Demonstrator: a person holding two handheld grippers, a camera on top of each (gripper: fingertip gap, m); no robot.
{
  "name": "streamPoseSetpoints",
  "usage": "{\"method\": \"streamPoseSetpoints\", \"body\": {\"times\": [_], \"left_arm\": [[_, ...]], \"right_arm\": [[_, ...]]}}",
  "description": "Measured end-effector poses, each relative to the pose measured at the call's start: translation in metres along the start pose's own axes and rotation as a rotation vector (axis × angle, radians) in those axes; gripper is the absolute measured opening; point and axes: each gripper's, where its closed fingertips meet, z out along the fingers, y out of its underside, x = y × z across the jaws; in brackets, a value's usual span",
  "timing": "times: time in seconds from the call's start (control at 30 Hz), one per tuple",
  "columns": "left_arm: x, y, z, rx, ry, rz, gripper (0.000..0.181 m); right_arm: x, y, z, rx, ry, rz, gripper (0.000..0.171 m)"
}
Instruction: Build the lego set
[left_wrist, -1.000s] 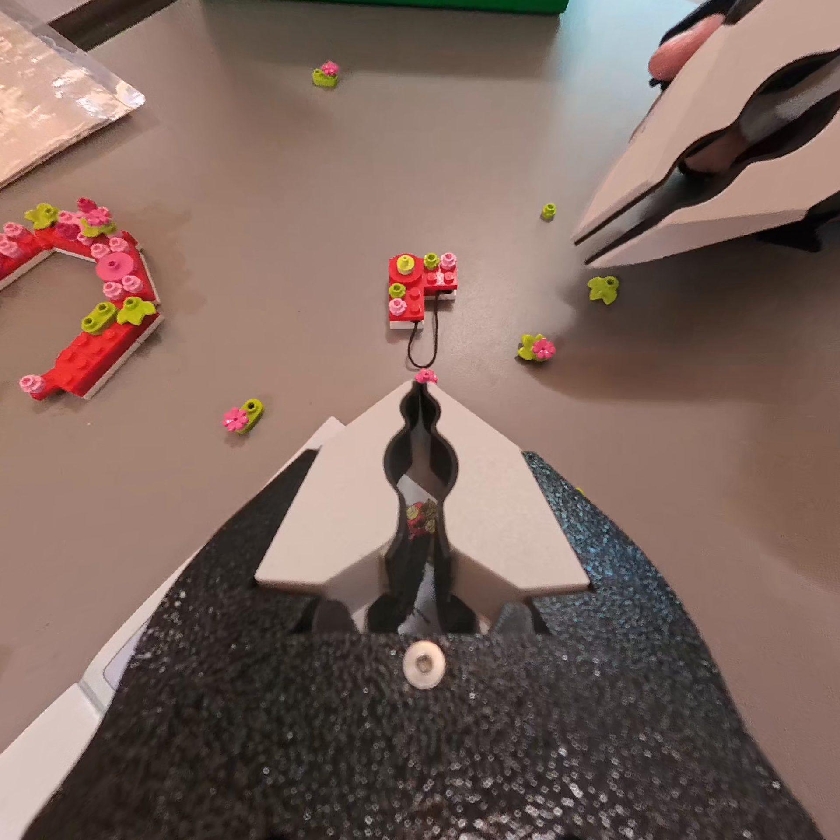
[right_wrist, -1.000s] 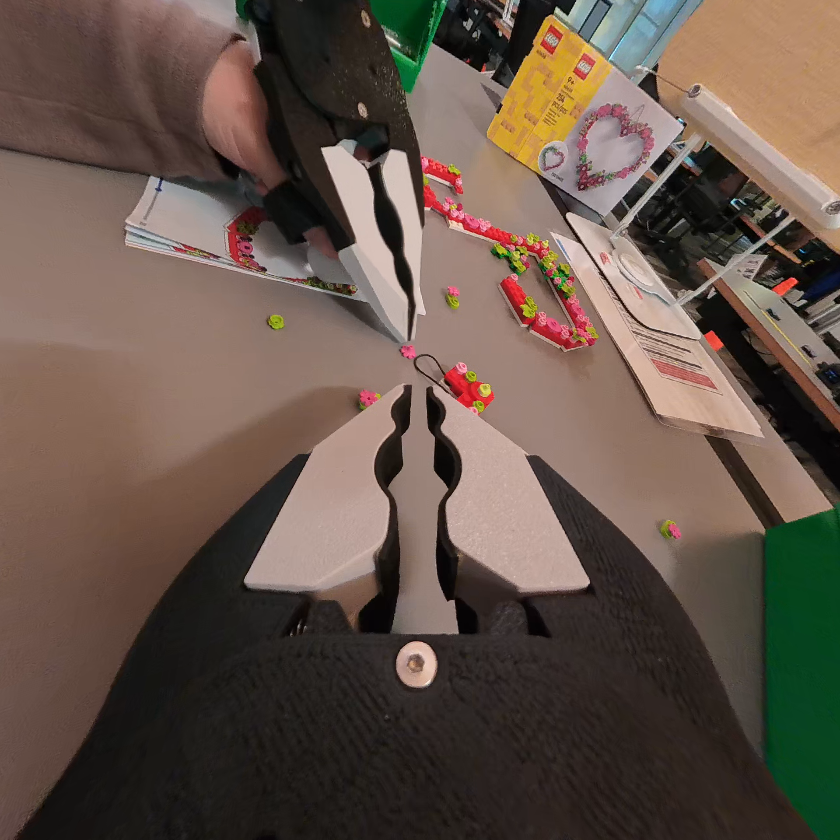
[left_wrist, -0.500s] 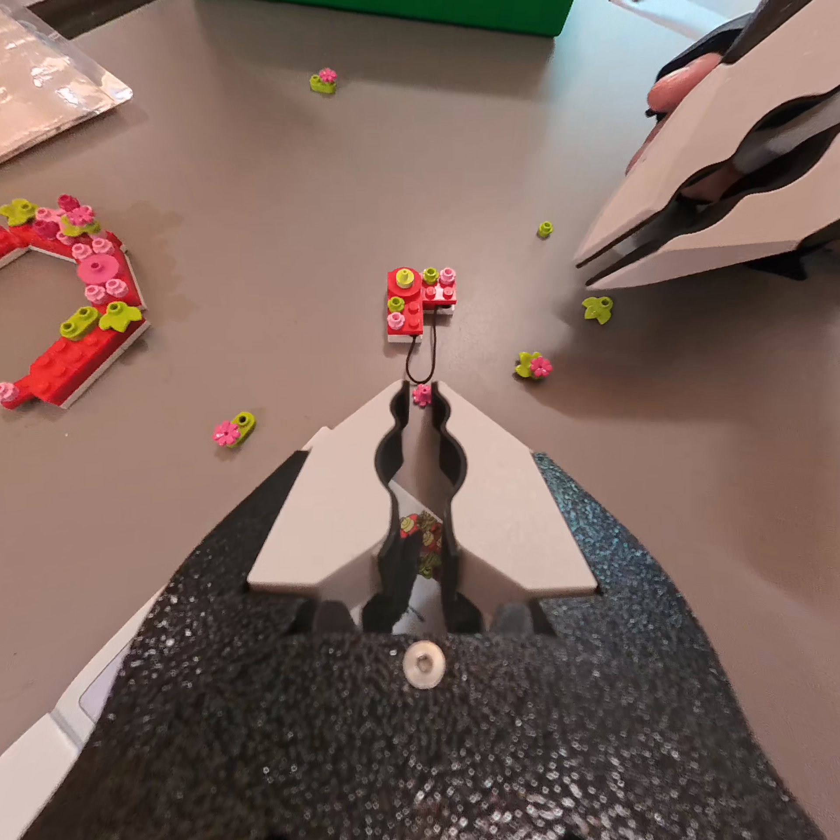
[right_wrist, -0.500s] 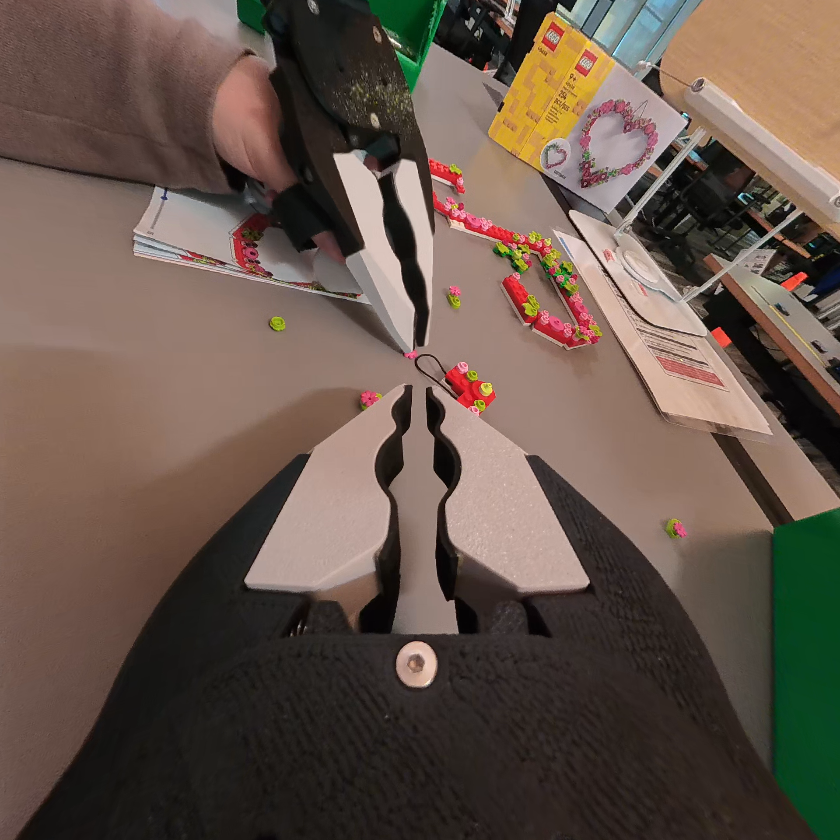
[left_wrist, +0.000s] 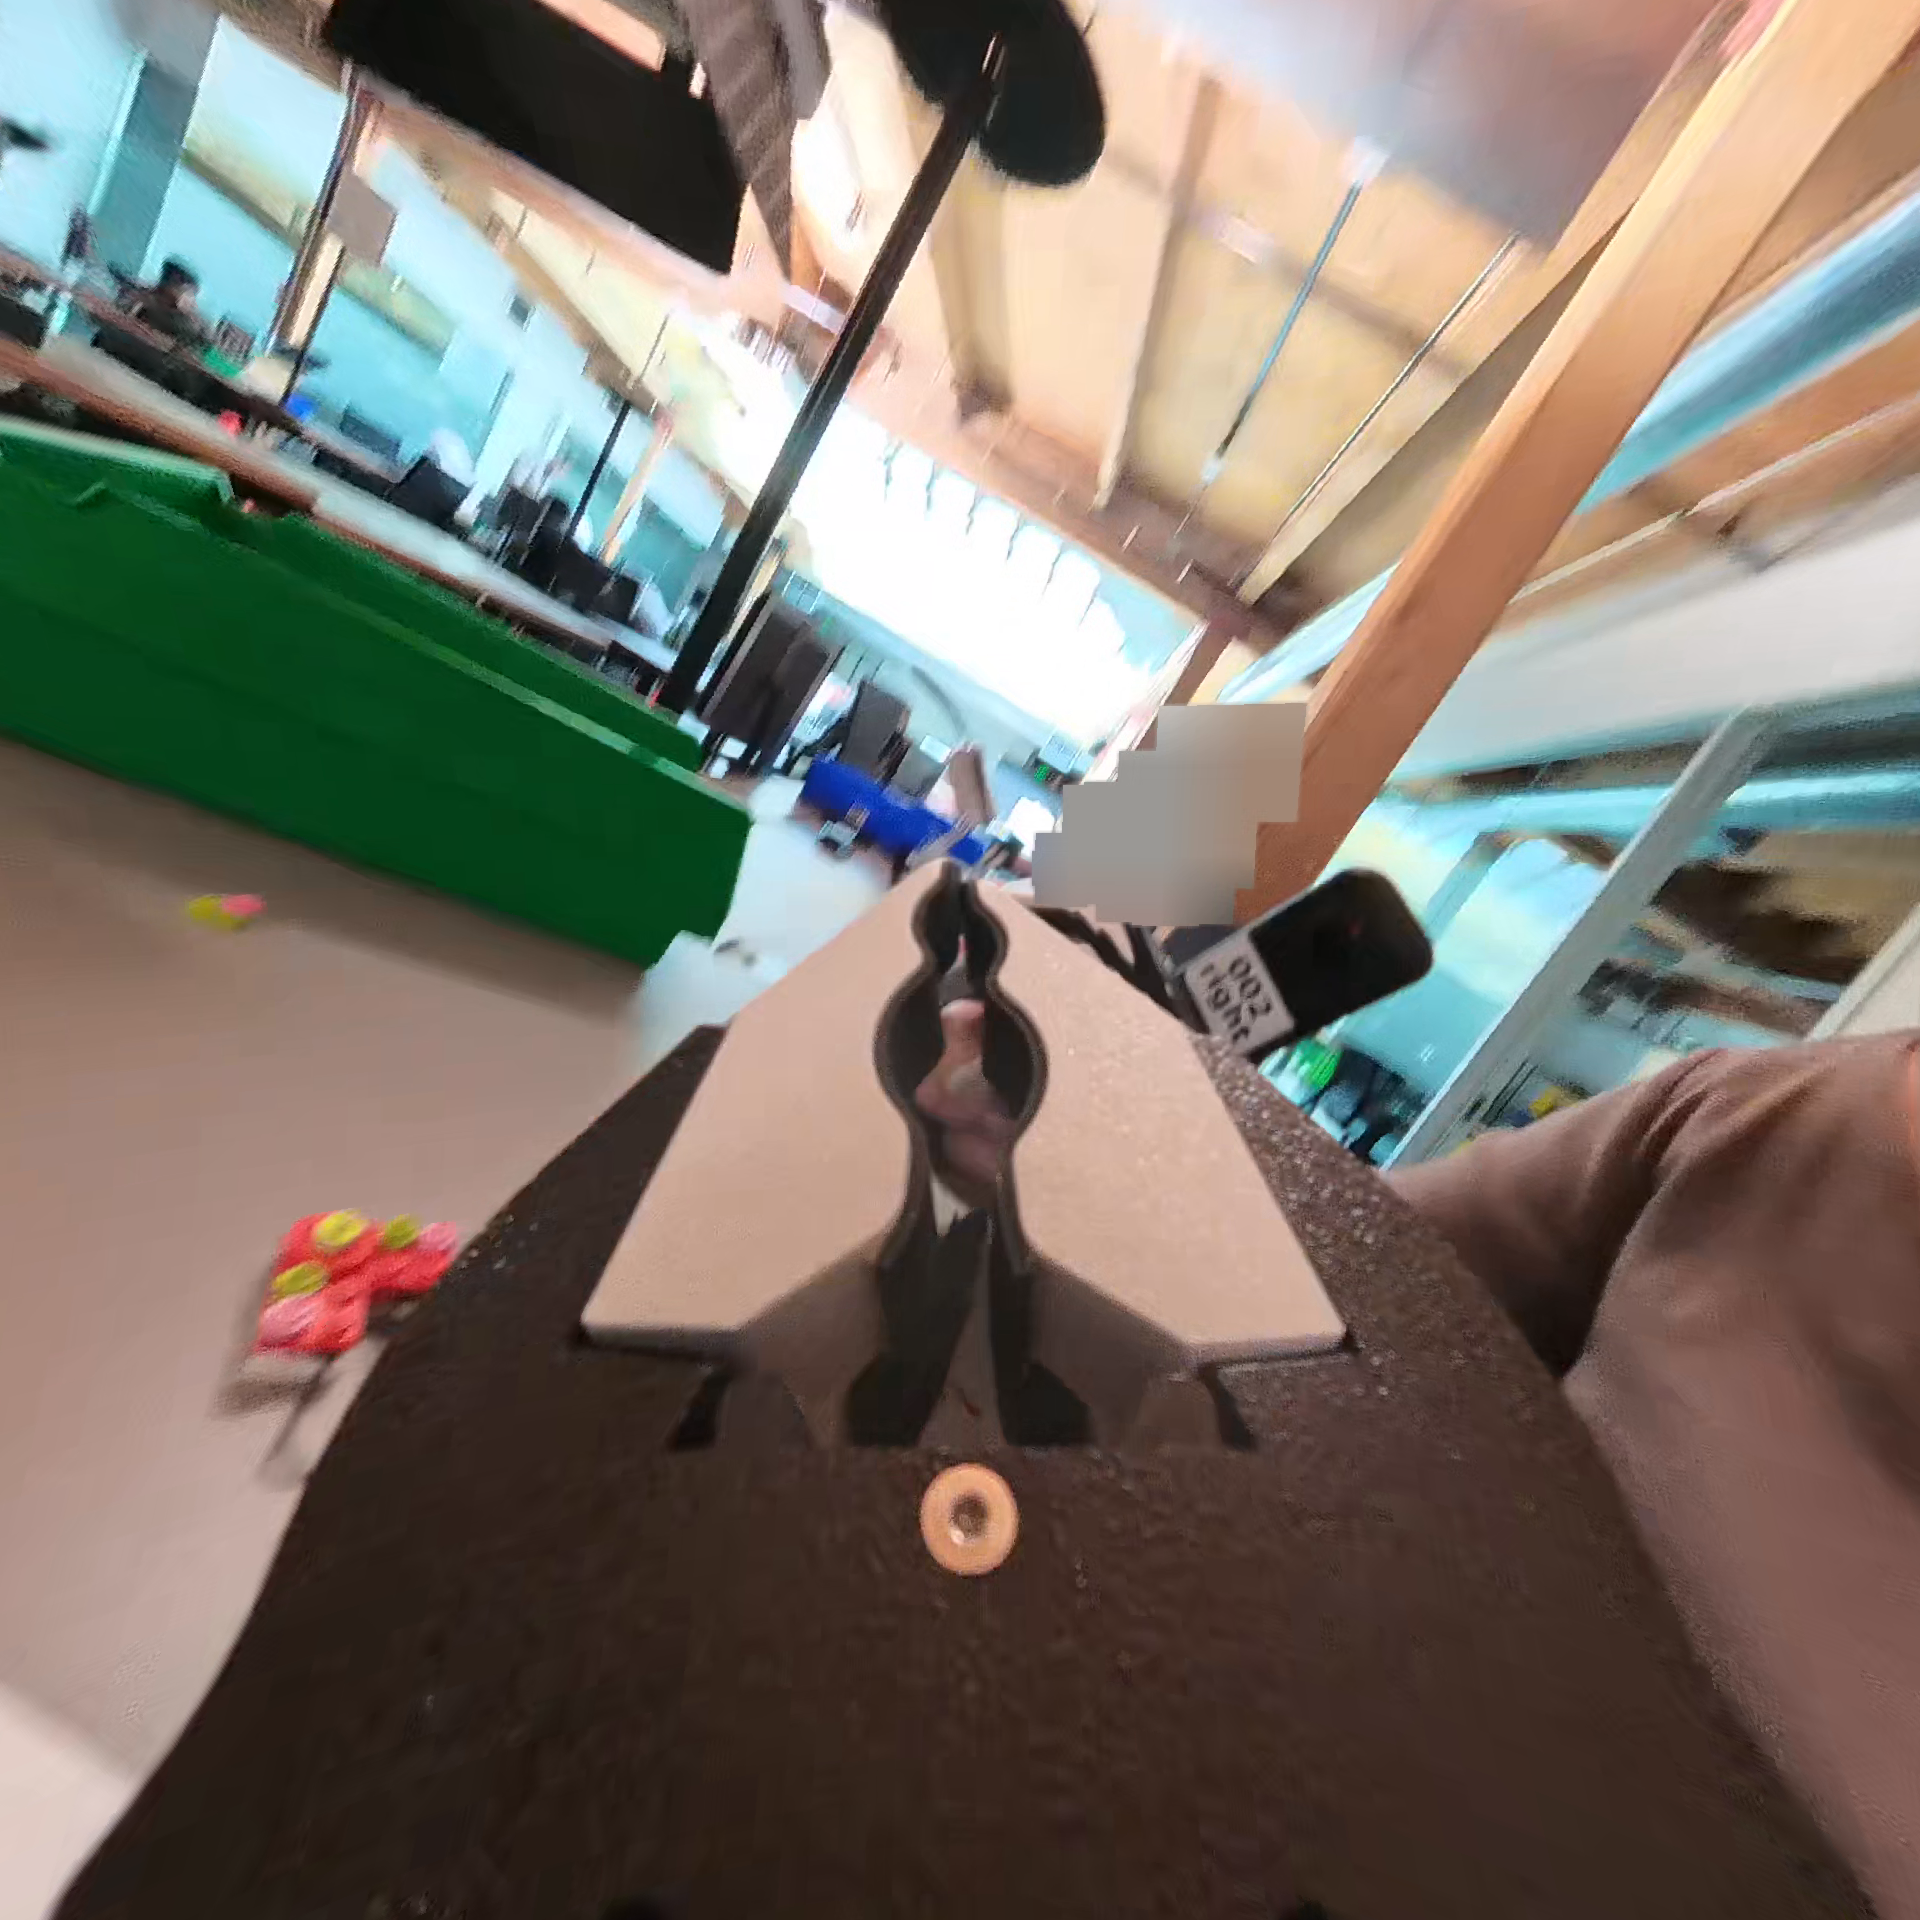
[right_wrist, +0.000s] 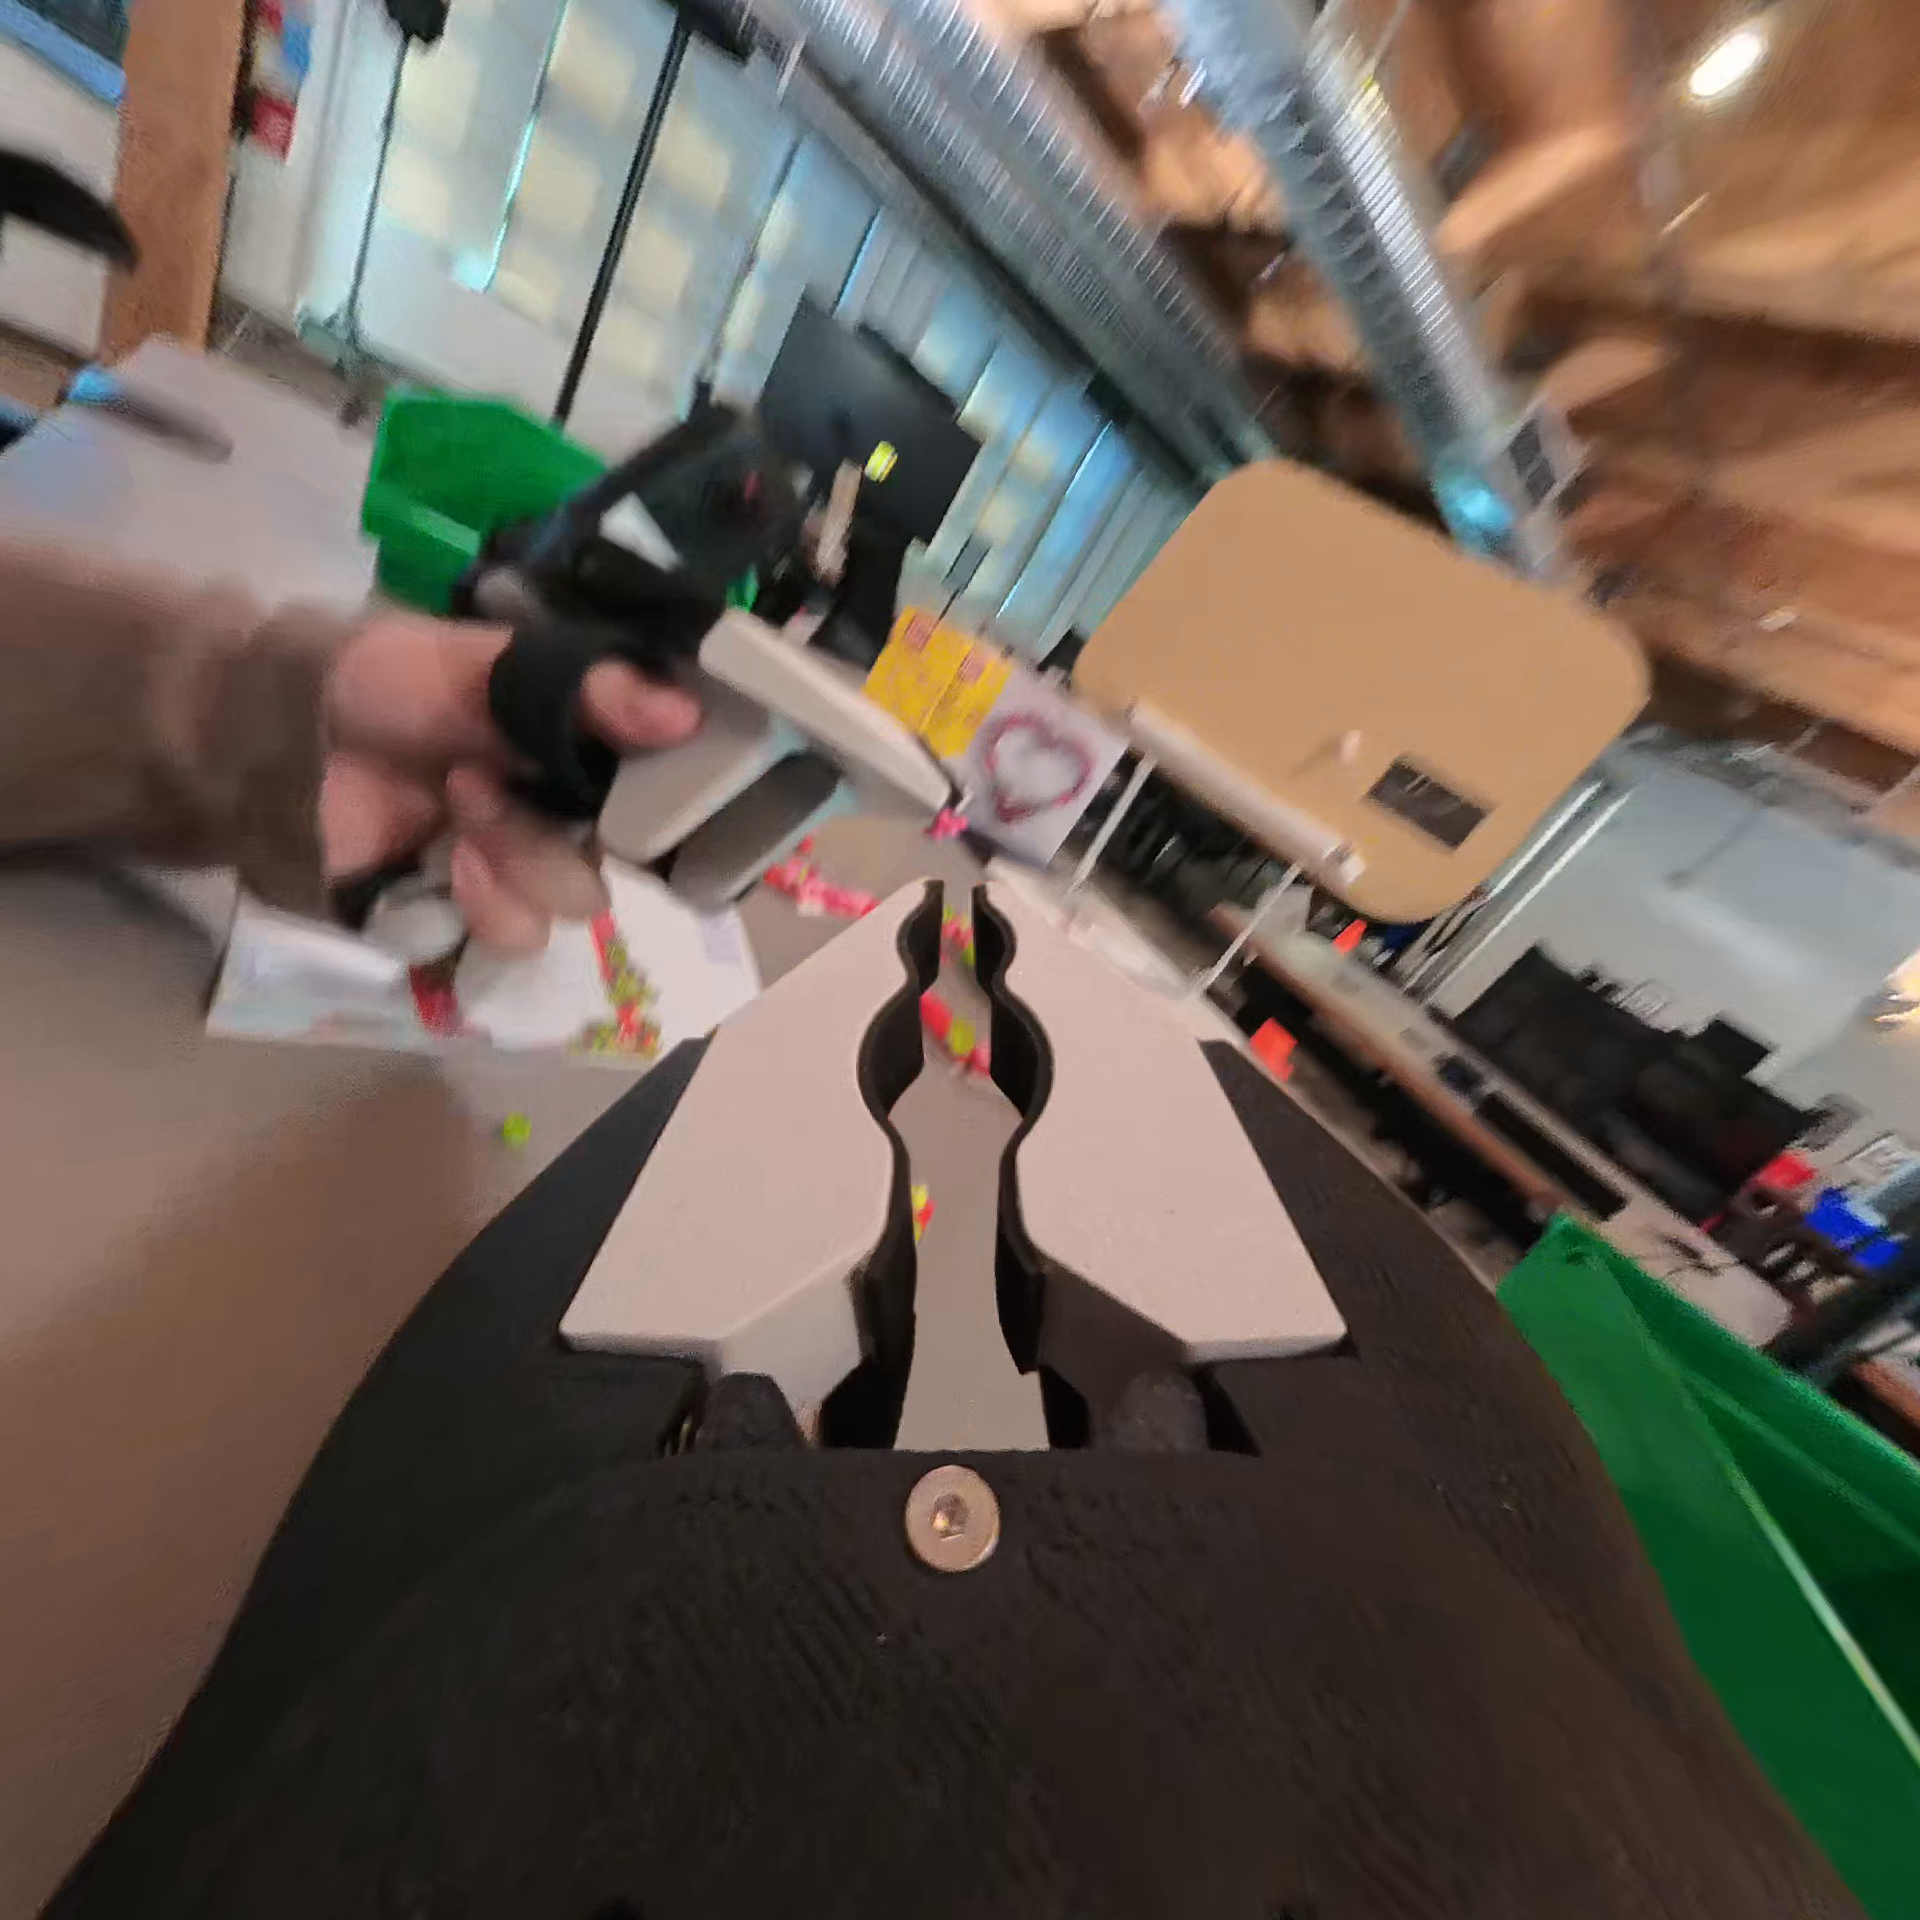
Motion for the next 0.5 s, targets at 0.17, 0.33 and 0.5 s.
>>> {"method": "streamPoseSetpoints", "body": {"times": [0.17,0.33,0.5], "left_arm": [[0.023,-0.011,0.015,0.179,0.083,-0.044,0.0],[0.03,-0.004,0.028,0.216,0.159,-0.146,0.0],[0.032,-0.002,0.029,0.212,0.173,-0.132,0.0]], "right_arm": [[0.008,-0.04,-0.007,0.131,0.081,0.056,0.006],[0.014,-0.045,-0.011,0.212,-0.018,0.371,0.005],[0.019,-0.036,-0.014,0.227,-0.105,0.587,0.003]]}}
